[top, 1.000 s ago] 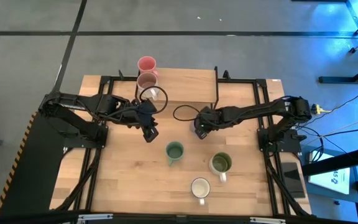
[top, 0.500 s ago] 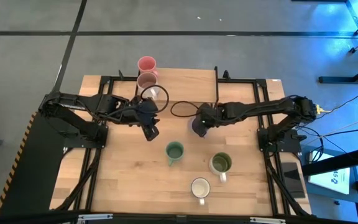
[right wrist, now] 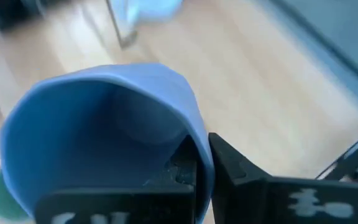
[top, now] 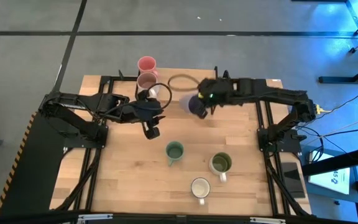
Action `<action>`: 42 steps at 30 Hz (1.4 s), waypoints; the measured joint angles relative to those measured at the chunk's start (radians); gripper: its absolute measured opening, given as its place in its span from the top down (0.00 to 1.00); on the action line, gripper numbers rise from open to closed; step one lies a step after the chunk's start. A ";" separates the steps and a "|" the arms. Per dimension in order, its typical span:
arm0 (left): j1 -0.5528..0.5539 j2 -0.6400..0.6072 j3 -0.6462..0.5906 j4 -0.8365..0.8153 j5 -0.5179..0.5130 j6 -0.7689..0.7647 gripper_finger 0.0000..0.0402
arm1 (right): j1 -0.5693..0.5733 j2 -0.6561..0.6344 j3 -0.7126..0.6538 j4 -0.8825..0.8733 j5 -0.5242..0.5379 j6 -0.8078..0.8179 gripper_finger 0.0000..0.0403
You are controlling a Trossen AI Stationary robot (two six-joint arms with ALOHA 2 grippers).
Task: Place coffee mugs
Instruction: Put the violet mug on the shelf
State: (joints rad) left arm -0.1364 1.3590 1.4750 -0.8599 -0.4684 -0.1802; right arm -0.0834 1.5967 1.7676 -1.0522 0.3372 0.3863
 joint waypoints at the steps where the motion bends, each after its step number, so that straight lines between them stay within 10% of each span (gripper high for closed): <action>1: 0.000 0.000 0.000 0.025 -0.014 0.023 0.73 | 0.000 0.000 0.031 0.008 0.018 -0.006 1.00; 26: -0.042 0.140 0.001 0.481 -0.472 0.582 0.73 | -0.009 0.006 0.148 0.322 0.090 0.050 1.00; 42: -0.051 0.180 0.001 0.564 -0.553 0.750 0.85 | -0.009 0.014 0.146 0.373 -0.004 0.035 1.00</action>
State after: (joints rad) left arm -0.1876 1.5386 1.4761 -0.2955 -1.0212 0.5695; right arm -0.0921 1.6112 1.9133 -0.6790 0.3329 0.4218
